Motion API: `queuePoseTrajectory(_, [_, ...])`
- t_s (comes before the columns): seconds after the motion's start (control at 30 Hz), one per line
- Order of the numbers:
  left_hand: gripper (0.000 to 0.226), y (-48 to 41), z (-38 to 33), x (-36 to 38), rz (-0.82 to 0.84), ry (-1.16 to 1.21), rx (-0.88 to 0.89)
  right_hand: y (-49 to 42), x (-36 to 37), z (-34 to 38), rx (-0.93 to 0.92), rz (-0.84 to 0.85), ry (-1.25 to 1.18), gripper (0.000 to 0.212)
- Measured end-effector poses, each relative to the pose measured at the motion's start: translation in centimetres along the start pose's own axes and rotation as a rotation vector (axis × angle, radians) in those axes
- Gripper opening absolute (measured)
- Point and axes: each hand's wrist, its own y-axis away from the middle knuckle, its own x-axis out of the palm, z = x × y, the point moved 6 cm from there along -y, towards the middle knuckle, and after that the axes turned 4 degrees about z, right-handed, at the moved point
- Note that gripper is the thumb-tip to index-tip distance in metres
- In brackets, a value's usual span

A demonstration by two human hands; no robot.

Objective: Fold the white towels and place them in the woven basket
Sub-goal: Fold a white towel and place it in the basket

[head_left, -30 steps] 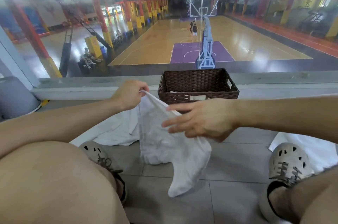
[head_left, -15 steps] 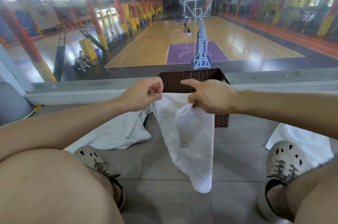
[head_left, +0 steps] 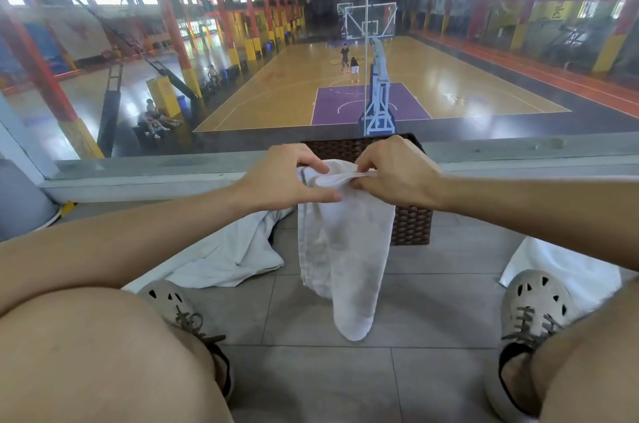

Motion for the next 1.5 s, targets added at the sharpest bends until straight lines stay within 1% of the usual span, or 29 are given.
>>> queuePoseTrajectory(0.03, [0.043,-0.1,-0.1,0.1,-0.021,-0.040,0.025,0.1,-0.1,0.0,0.000,-0.018,-0.012,0.023])
queuePoseTrajectory(0.07, [0.035,-0.2,-0.3,0.2,-0.044,-0.063,0.045,0.2,-0.3,0.0,-0.001,-0.032,-0.028,0.022])
queuePoseTrajectory(0.13, [0.015,-0.5,-0.5,0.0,-0.088,-0.056,0.072,0.3,-0.7,-0.1,0.008,-0.050,-0.059,0.022])
queuePoseTrajectory(0.17, [0.012,-0.6,-0.4,-0.1,-0.103,-0.050,0.065,0.3,-0.8,0.0,0.008,-0.040,-0.049,0.024])
queuePoseTrajectory(0.23, [0.013,-0.9,-0.1,-0.4,-0.120,-0.031,0.020,0.2,-0.9,0.1,-0.010,0.041,0.068,0.037])
queuePoseTrajectory(0.3, [0.014,-0.9,0.2,-0.6,-0.110,-0.018,-0.016,0.0,-0.3,-0.1,-0.039,0.180,0.248,0.051])
queuePoseTrajectory(0.37, [0.013,-1.0,0.2,-0.4,-0.066,-0.017,-0.028,-0.3,0.1,-1.0,-0.061,0.277,0.324,0.057])
queuePoseTrajectory(0.4, [0.011,-1.1,0.1,-0.3,-0.041,-0.027,-0.031,-0.5,0.0,-1.3,-0.065,0.285,0.327,0.057])
queuePoseTrajectory(0.47, [0.010,-1.4,0.0,-0.1,-0.009,-0.060,-0.038,-0.7,-0.6,-1.5,-0.083,0.265,0.341,0.051])
queuePoseTrajectory(0.53, [0.010,-1.5,0.3,-0.1,-0.005,-0.085,-0.060,-0.5,-0.4,-1.9,-0.092,0.284,0.358,0.051])
queuePoseTrajectory(0.57, [0.009,-1.5,0.4,-0.2,-0.007,-0.094,-0.070,-0.3,0.0,-2.0,-0.081,0.294,0.326,0.051])
queuePoseTrajectory(0.6, [0.007,-1.6,0.6,-0.4,-0.018,-0.095,-0.086,-0.2,0.3,-2.2,-0.067,0.271,0.281,0.049])
queuePoseTrajectory(0.7, [0.004,-1.8,1.4,-1.5,-0.079,-0.018,-0.153,-0.1,-0.4,-2.2,-0.055,0.090,0.175,0.047])
queuePoseTrajectory(0.73, [0.007,-1.8,1.5,-1.7,-0.089,0.006,-0.167,-0.1,-0.6,-2.3,-0.056,0.077,0.155,0.048])
queuePoseTrajectory(0.83, [0.009,-1.7,1.5,-1.5,-0.090,0.047,-0.187,0.1,-1.2,-2.2,-0.033,0.138,0.184,0.053])
queuePoseTrajectory(0.87, [0.008,-1.7,1.3,-1.4,-0.089,0.055,-0.179,0.2,-1.5,-1.9,-0.032,0.130,0.206,0.054])
queuePoseTrajectory(0.93, [0.004,-1.7,0.4,-1.2,-0.076,0.067,-0.145,0.1,-2.3,-1.0,-0.049,0.036,0.209,0.053])
queuePoseTrajectory(0.97, [0.004,-1.7,-0.2,-1.0,-0.059,0.073,-0.123,0.1,-2.6,-0.5,-0.052,-0.002,0.171,0.060])
queuePoseTrajectory(1.0, [0.007,-1.7,-0.9,-0.8,-0.034,0.075,-0.099,-0.2,-2.5,-0.1,-0.054,0.002,0.123,0.073])
queuePoseTrajectory(1.03, [0.011,-1.6,-1.6,-0.6,-0.008,0.069,-0.068,-0.5,-2.1,0.2,-0.051,0.040,0.068,0.087])
queuePoseTrajectory(1.07, [0.016,-1.5,-2.2,-0.3,0.013,0.056,-0.040,-0.9,-1.3,0.5,-0.051,0.101,0.035,0.091])
queuePoseTrajectory(1.1, [0.019,-1.4,-2.6,-0.1,0.026,0.049,-0.019,-1.2,-0.5,0.8,-0.060,0.159,0.029,0.081])
queuePoseTrajectory(1.13, [0.018,-1.2,-2.8,0.0,0.022,0.049,-0.006,-1.6,0.2,1.0,-0.070,0.190,0.030,0.061])
queuePoseTrajectory(1.17, [0.016,-1.0,-2.6,-0.1,0.000,0.065,0.000,-1.9,0.6,1.2,-0.077,0.184,0.026,0.045])
queuePoseTrajectory(1.2, [0.018,-0.8,-2.1,-0.3,-0.043,0.099,-0.005,-2.2,0.7,1.5,-0.096,0.158,0.016,0.037])
queuePoseTrajectory(1.3, [0.026,0.5,0.7,-0.7,-0.197,0.248,-0.046,-2.6,0.2,2.3,-0.149,0.054,0.029,0.031])
queuePoseTrajectory(1.37, [0.027,1.5,2.7,-0.1,-0.231,0.261,-0.044,-2.7,0.0,2.1,-0.171,-0.006,0.040,0.030])
queuePoseTrajectory(1.43, [0.024,2.4,4.8,1.4,-0.187,0.218,-0.051,-2.7,-0.2,1.7,-0.178,-0.034,0.020,0.030])
queuePoseTrajectory(1.5, [0.017,3.1,6.5,3.3,-0.087,0.199,-0.071,-2.6,-0.2,1.4,-0.193,-0.041,0.005,0.031])
